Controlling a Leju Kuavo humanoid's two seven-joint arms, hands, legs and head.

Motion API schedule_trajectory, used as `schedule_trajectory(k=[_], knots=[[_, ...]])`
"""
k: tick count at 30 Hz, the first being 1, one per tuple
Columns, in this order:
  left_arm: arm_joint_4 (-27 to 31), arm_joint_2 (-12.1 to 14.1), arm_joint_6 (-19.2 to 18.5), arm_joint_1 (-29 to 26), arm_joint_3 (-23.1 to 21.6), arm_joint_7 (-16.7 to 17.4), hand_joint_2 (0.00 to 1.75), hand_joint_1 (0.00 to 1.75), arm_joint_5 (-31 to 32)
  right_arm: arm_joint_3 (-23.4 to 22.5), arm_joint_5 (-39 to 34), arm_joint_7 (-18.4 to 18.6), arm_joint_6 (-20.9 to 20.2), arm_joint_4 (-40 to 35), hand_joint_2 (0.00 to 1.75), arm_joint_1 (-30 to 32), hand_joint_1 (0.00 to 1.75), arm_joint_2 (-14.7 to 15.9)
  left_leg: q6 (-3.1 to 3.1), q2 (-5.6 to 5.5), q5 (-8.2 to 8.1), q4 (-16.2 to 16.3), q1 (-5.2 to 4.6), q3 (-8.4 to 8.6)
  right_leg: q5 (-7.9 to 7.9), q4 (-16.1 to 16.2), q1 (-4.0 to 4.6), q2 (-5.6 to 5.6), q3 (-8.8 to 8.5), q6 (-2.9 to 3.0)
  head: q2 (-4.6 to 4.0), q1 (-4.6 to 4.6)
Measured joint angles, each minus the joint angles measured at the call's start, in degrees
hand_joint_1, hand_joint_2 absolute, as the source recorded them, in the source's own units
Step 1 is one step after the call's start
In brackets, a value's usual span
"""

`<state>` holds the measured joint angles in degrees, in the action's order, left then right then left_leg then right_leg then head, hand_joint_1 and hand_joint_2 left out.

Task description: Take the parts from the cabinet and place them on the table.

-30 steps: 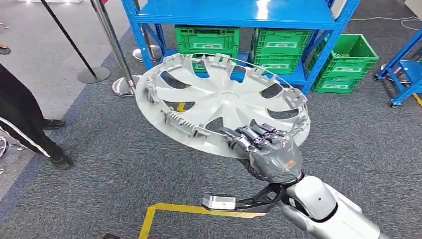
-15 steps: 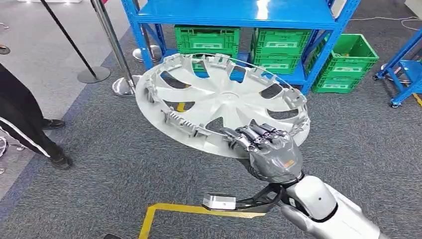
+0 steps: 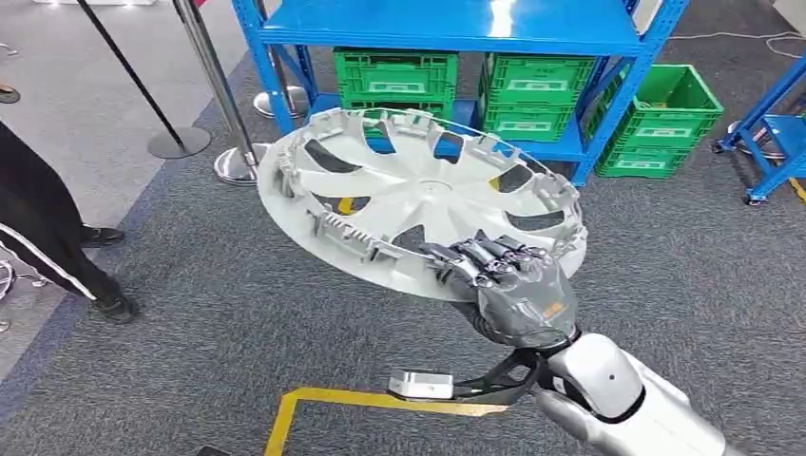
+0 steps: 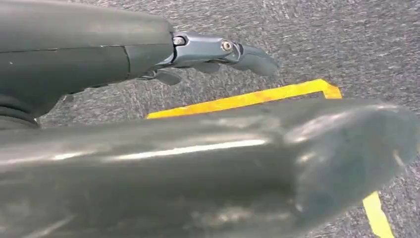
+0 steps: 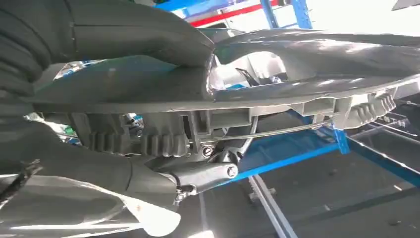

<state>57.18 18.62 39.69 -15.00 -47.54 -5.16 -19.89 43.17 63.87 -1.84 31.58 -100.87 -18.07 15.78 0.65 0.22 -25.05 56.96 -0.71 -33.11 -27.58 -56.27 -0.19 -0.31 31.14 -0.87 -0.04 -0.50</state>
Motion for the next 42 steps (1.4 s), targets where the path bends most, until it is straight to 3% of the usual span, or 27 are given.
schedule_trajectory(k=[1, 4, 7, 8, 10, 12, 13, 14, 15, 18, 19, 21, 23, 24, 25, 27, 28, 29, 30, 33, 34, 35, 36, 38, 39, 41, 42], knots=[[0.00, 0.24, 0.00, 0.14, -0.24, -0.11, 0.00, 0.00, -0.22, 0.00, -0.24, -0.09, -0.07, -0.02, 1.75, -0.06, 1.75, -0.13, 0.73, -0.04, 0.02, 0.26, -0.17, -0.08, 0.23, 0.16, -0.14, -0.05, 0.05, -0.35, 0.00, 0.02], [0.00, 0.41, 0.02, 0.48, -0.63, -0.52, 0.00, 0.00, -0.42, -0.13, -0.66, -0.20, -0.11, -0.24, 1.75, 0.00, 1.75, -0.28, 1.41, 0.75, 1.34, -2.38, 0.64, 0.87, -0.90, -0.65, 0.17, 0.24, 0.95, -0.83, 0.00, -0.15], [0.00, 0.41, 0.09, 0.78, -0.70, -0.61, 0.00, 0.00, -0.50, -0.13, -0.66, -0.33, -0.11, -0.22, 1.75, 0.06, 1.75, -0.28, 1.51, 1.44, 1.50, -2.40, 0.87, 0.51, -7.13, -12.95, -0.44, 0.31, 6.60, -1.80, 0.00, -0.39], [0.00, 0.37, 0.09, 0.81, -0.74, -0.61, 0.00, 0.00, -0.50, -0.13, -0.65, -0.35, -0.11, -0.22, 1.75, 0.14, 1.75, -0.28, 1.45, 1.78, 1.49, -2.36, 0.93, 0.43, -8.19, -16.52, -0.67, 0.29, 8.35, -2.19, 0.00, -0.37], [0.00, 0.33, 0.09, 0.94, -0.98, -0.61, 0.00, 0.00, -0.52, -0.11, -0.70, -0.35, -0.11, -0.20, 1.75, 0.23, 1.75, -0.28, 0.85, 2.58, 1.27, -1.93, 1.39, 0.31, -5.94, -15.32, -1.19, 0.15, 7.86, -2.91, 0.00, -0.37], [0.00, 0.26, 0.09, 0.96, -1.05, -0.63, 0.00, 0.00, -0.55, -0.11, -0.70, -0.35, -0.11, -0.20, 1.75, 0.22, 1.75, -0.28, -0.20, 3.39, 0.62, -0.87, 2.13, 0.14, -0.83, -5.53, -1.87, -1.02, 2.83, -3.79, 0.00, -0.37], [0.00, 0.28, 0.09, 0.94, -1.05, -0.63, 0.00, 0.00, -0.57, -0.11, -0.70, -0.35, -0.13, -0.20, 1.75, 0.10, 1.75, -0.28, -0.95, 3.82, 0.12, 0.07, 2.20, -0.08, -0.47, -1.82, -1.97, -3.10, 1.12, -4.53, 0.00, -0.46], [-0.07, 0.61, 0.09, 1.13, -1.05, -0.66, 0.00, 0.00, -0.70, -0.11, -0.72, -0.35, -0.13, -0.17, 1.75, -0.05, 1.75, -0.37, -1.56, 3.97, -0.38, 1.13, 1.72, -0.47, -1.28, -1.69, -1.46, -4.19, 1.07, -3.92, 0.00, -0.84], [-0.07, 0.48, 0.13, 1.02, -1.27, -0.72, 0.00, 0.00, -0.68, -0.18, -0.81, -0.35, -0.13, -0.22, 1.75, -0.15, 1.75, -0.50, -1.76, 4.29, -0.46, 1.35, 1.61, -0.59, -1.24, -2.24, -1.50, -2.87, 0.98, -2.12, 0.00, -0.70], [-0.13, 0.72, 0.20, 1.04, -1.53, -0.70, 0.00, 0.00, -0.90, -0.22, -1.09, -0.35, -0.15, -0.22, 1.75, 0.08, 1.75, -0.57, -2.29, 5.78, -0.24, 1.32, 1.89, -0.45, -1.00, -2.83, -1.31, -1.28, 1.85, -0.78, 0.00, -0.39], [-0.13, 0.74, 0.20, 1.15, -1.59, -0.72, 0.00, 0.00, -0.90, -0.22, -1.09, -0.41, -0.15, -0.22, 1.75, 0.17, 1.75, -0.61, -2.85, 4.26, -1.29, 1.75, 2.23, -0.51, -0.76, -2.76, -1.45, -0.86, 1.91, -0.33, 0.00, -0.20], [-0.13, 0.70, 0.20, 1.21, -1.79, -0.72, 0.00, 0.00, -0.87, -0.24, -1.14, -0.42, -0.17, -0.22, 1.75, 0.05, 1.75, -0.66, -2.72, 0.97, -6.07, 8.18, 2.19, -2.88, -0.54, -2.76, -1.39, 0.22, 2.11, 0.29, 0.00, -0.04], [-0.18, 0.79, 0.20, 1.08, -1.88, -0.72, 0.00, 0.00, -0.92, -0.22, -1.11, -0.44, -0.17, -0.20, 1.75, 0.12, 1.75, -0.74, -2.45, 0.38, -10.05, 17.51, 2.04, -6.76, -0.37, -2.77, -1.02, 1.53, 2.39, 0.67, 0.00, 0.09], [-0.20, 0.76, 0.20, 1.08, -1.92, -0.72, 0.00, 0.00, -0.92, -0.22, -1.14, -0.42, -0.20, -0.20, 1.75, 0.12, 1.75, -0.74, -2.15, 0.32, -10.42, 19.83, 1.89, -7.74, -0.29, -2.78, -0.84, 2.35, 2.50, 0.77, 0.00, 0.07], [-0.20, 0.72, 0.20, 1.08, -2.01, -0.72, 0.00, 0.00, -0.92, -0.22, -1.14, -0.42, -0.22, -0.20, 1.75, 0.16, 1.75, -0.74, -1.77, 0.25, -9.39, 19.15, 1.75, -7.31, -0.23, -2.78, -0.70, 3.09, 2.51, 0.86, 0.00, 0.09], [-0.20, 0.72, 0.20, 1.12, -2.08, -0.72, 0.00, 0.00, -0.92, -0.22, -1.14, -0.44, -0.22, -0.20, 1.75, 0.17, 1.75, -0.74, -0.61, -0.57, -4.70, 11.48, 1.43, -3.61, -0.11, -2.78, -0.35, 4.72, 2.46, 0.92, -0.02, 0.07], [-0.20, 0.76, 0.20, 1.14, -2.08, -0.72, 0.00, 0.00, -0.92, -0.22, -1.14, -0.44, -0.22, -0.22, 1.75, 0.15, 1.75, -0.77, 0.19, -2.35, -2.25, 6.19, 1.20, -1.16, -0.03, -2.77, -0.26, 5.51, 2.44, 0.86, 0.00, 0.07], [-0.22, 1.05, 0.22, 1.22, -2.05, -0.72, 0.00, 0.00, -0.92, -0.22, -1.14, -0.42, -0.22, -0.20, 1.75, 0.16, 1.75, -0.83, 1.08, -5.52, -2.43, 3.85, 1.27, 0.01, 0.10, -2.76, -0.42, 5.90, 2.69, 0.73, -0.02, -0.19], [-0.22, 0.94, 0.22, 0.96, -2.12, -0.72, 0.00, 0.00, -0.92, -0.22, -1.09, -0.42, -0.22, -0.20, 1.75, -0.01, 1.75, -0.90, 0.88, -5.56, -2.03, 3.06, 1.33, -0.09, 0.23, -2.99, -0.34, 6.71, 2.95, 0.53, 0.00, -0.31], [-0.24, 1.20, 0.28, 1.31, -2.10, -0.70, 0.00, 0.00, -0.94, -0.26, -1.14, -0.42, -0.22, -0.22, 1.75, 0.11, 1.75, -0.98, 0.74, -3.66, -2.34, 2.14, 0.86, 0.19, 1.06, -2.47, -1.01, 8.63, 4.01, -0.80, 0.00, 0.04], [-0.24, 1.00, 0.28, 1.36, -2.12, -0.70, 0.00, 0.00, -0.90, -0.31, -1.16, -0.42, -0.22, -0.22, 1.75, 0.18, 1.75, -0.98, 0.37, -2.57, -1.74, 0.86, 1.79, 0.51, 0.79, -2.77, -0.90, 8.51, 4.25, -0.97, 0.00, 0.11], [-0.24, 0.96, 0.28, 1.42, -2.12, -0.72, 0.00, 0.00, -0.88, -0.31, -1.22, -0.44, -0.22, -0.22, 1.75, 0.13, 1.75, -0.98, 0.53, -1.93, -1.58, 0.53, 1.56, 0.66, -0.49, -3.97, -0.34, 4.70, 5.23, -1.19, 0.00, -0.34], [-0.24, 0.83, 0.31, 1.39, -2.12, -0.74, 0.00, 0.00, -0.87, -0.31, -1.20, -0.44, -0.24, -0.20, 1.75, 0.01, 1.75, -0.98, 0.71, -1.18, -1.49, 0.54, 1.49, 0.57, -2.72, -7.08, -0.35, 2.45, 6.63, -1.39, 0.00, -0.92], [-0.28, 0.74, 0.31, 1.10, -2.14, -0.74, 0.00, 0.00, -0.92, -0.26, -1.11, -0.52, -0.24, -0.20, 1.75, 0.12, 1.75, -1.01, 0.71, 0.67, -1.49, 0.68, 1.28, 0.44, -6.86, -16.63, -0.52, 0.73, 10.71, -1.91, 0.00, -0.94], [-0.31, 0.74, 0.31, 1.07, -2.16, -0.72, 0.00, 0.00, -0.92, -0.26, -1.14, -0.52, -0.24, -0.20, 1.75, 0.13, 1.75, -0.99, 0.71, 1.50, -1.49, 0.74, 1.24, 0.38, -7.46, -19.24, -0.52, 0.58, 11.79, -2.10, 0.00, -0.96], [-0.33, 0.74, 0.31, 1.13, -2.16, -0.72, 0.00, 0.00, -0.92, -0.26, -1.14, -0.50, -0.24, -0.17, 1.75, 0.22, 1.75, -0.98, 0.70, 2.95, -1.51, 0.78, 1.20, 0.40, -5.00, -16.57, -0.51, 0.30, 10.06, -2.18, 0.00, -0.98], [-0.33, 0.70, 0.31, 1.30, -2.16, -0.74, 0.00, 0.00, -0.92, -0.26, -1.16, -0.50, -0.24, -0.17, 1.75, 0.26, 1.75, -0.98, 0.67, 3.71, -1.53, 0.80, 1.17, 0.41, -2.46, -11.24, -0.48, -0.19, 7.12, -2.01, 0.00, -0.96]])
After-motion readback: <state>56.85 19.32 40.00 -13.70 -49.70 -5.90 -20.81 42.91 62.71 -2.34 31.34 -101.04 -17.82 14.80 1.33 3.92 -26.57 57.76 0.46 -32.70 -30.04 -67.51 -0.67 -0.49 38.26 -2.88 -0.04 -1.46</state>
